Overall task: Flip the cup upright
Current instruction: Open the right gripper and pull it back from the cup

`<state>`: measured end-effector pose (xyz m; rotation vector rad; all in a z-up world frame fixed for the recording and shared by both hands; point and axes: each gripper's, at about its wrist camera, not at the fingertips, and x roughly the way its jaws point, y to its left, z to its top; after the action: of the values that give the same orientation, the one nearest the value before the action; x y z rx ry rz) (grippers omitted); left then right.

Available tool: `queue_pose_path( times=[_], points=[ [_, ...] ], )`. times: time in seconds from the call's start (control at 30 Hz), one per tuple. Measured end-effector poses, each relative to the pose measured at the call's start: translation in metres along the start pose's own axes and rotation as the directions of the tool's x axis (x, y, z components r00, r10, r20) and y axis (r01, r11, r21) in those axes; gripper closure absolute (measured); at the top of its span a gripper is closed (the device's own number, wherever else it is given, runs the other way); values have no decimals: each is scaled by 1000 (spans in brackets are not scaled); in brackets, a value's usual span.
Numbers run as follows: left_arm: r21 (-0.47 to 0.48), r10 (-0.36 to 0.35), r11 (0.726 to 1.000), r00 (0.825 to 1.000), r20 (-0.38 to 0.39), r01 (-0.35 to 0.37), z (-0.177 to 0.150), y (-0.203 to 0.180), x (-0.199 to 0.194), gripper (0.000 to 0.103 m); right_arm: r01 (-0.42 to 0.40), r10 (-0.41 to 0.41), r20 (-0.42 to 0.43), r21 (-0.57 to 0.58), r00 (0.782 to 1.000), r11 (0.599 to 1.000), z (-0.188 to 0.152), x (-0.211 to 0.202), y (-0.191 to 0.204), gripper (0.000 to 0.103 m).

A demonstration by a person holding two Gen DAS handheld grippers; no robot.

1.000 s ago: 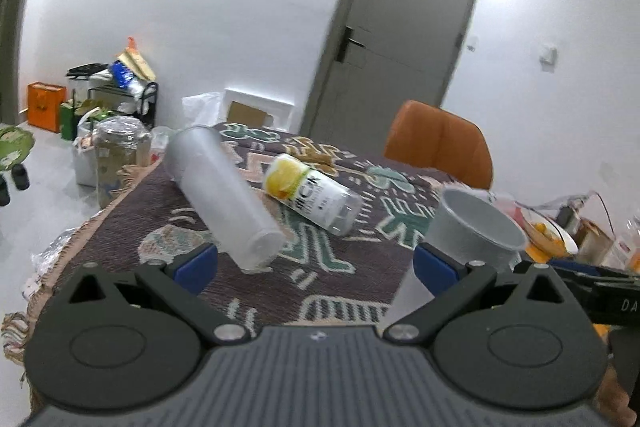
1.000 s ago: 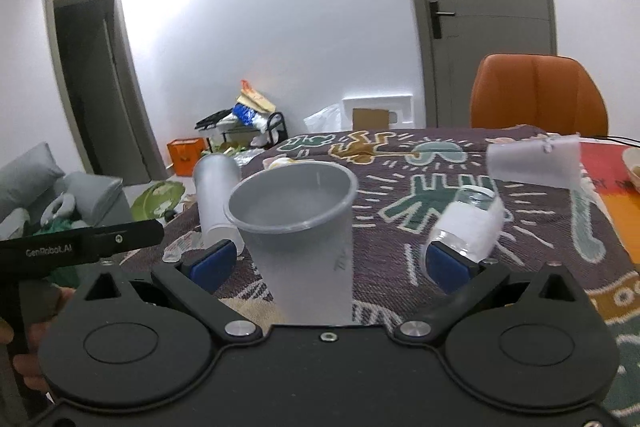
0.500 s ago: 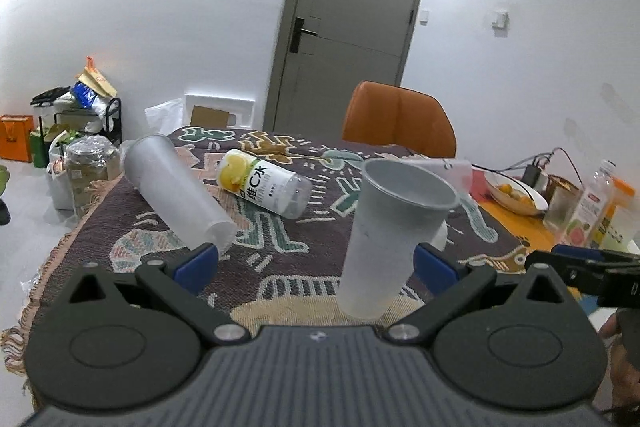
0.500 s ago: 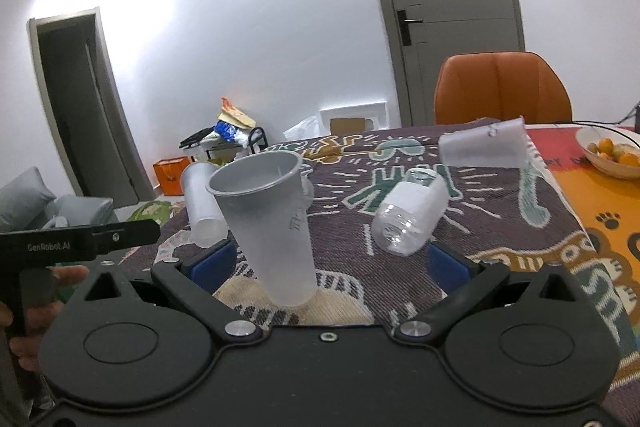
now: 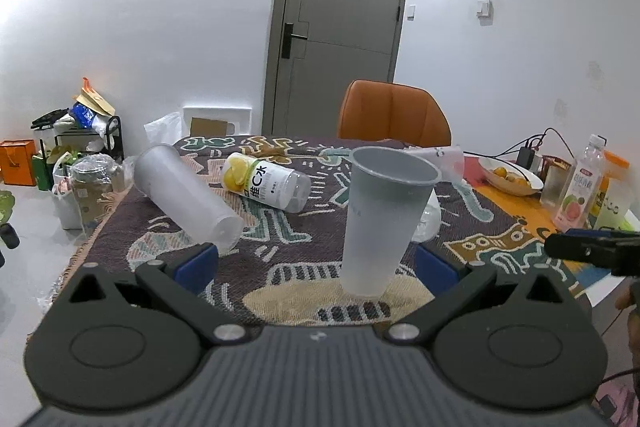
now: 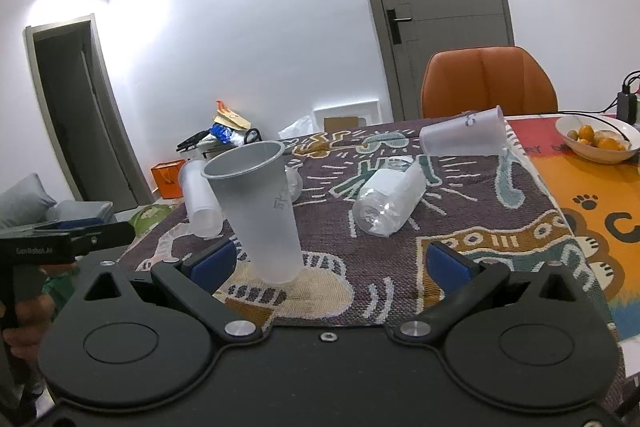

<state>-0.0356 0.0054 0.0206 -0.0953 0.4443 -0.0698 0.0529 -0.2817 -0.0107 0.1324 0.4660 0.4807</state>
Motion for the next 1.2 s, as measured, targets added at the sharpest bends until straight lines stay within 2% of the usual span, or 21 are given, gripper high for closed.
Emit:
queue_pose_path(
  times=[0.23, 0.3, 0.43, 0.9, 1.2],
  points=[
    [-6, 32, 999, 999, 9, -32, -10, 6, -7, 0, -3, 0, -50, -56, 999, 998, -7, 3, 2, 0],
    [-20, 46, 999, 999, 0, -46, -13, 11, -8, 0, -15, 12, -62, -52, 998, 999, -11, 5, 1, 0],
    [13, 73, 997, 997, 2, -73, -12, 11, -10, 0, -30, 29, -69, -21, 997, 999, -16, 9, 2, 0],
    [26, 68, 997, 998, -10, -68, -18, 9, -9, 0, -69, 68, -86, -16, 994, 997, -18, 7, 8, 0],
    [14, 74, 997, 997, -24, -73, -19, 11, -9, 0, -65, 64, -90, -12, 994, 998, -18, 8, 8, 0]
  ],
)
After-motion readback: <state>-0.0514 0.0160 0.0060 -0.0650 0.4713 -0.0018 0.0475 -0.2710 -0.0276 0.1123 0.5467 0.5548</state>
